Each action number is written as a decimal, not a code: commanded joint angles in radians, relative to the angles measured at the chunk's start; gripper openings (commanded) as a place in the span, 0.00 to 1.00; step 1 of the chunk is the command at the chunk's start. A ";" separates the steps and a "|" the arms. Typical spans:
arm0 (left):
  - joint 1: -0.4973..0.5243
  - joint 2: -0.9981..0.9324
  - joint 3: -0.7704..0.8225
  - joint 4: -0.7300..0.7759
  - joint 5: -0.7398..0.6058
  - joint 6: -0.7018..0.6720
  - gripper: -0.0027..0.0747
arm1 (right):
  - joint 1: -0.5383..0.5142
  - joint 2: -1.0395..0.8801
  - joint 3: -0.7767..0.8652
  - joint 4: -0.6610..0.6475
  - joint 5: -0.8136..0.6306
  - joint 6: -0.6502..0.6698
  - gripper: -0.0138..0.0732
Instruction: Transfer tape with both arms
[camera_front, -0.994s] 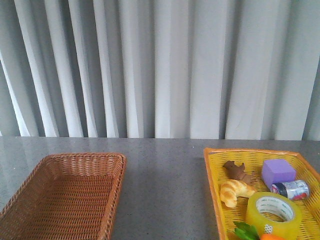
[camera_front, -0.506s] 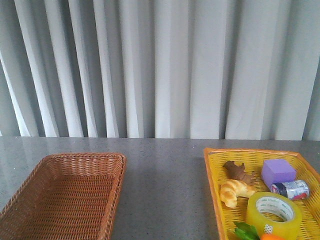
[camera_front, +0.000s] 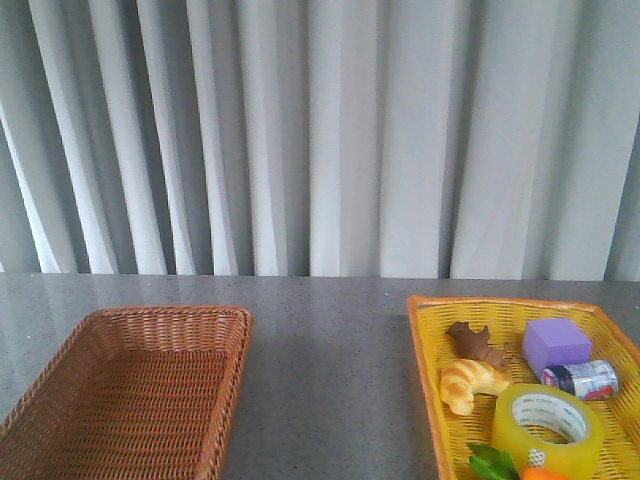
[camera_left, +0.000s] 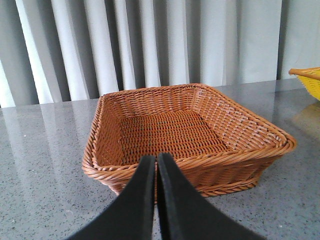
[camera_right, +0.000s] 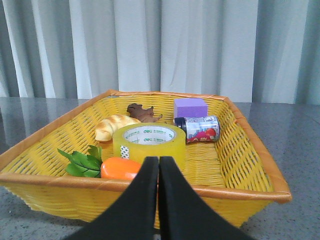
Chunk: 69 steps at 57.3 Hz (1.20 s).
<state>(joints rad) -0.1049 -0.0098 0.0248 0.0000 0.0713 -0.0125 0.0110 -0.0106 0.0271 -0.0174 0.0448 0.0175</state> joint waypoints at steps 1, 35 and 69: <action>0.004 -0.017 -0.008 -0.013 -0.087 -0.011 0.03 | -0.006 -0.011 0.003 -0.005 -0.071 0.000 0.15; 0.004 0.070 -0.483 0.000 0.020 -0.027 0.03 | -0.006 0.171 -0.441 0.035 0.071 0.018 0.15; 0.004 0.625 -0.812 0.021 0.438 0.007 0.03 | -0.006 0.657 -0.789 -0.030 0.492 0.017 0.15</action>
<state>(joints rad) -0.1049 0.5647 -0.7566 0.0232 0.5368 0.0000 0.0110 0.6124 -0.7332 -0.0363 0.5472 0.0397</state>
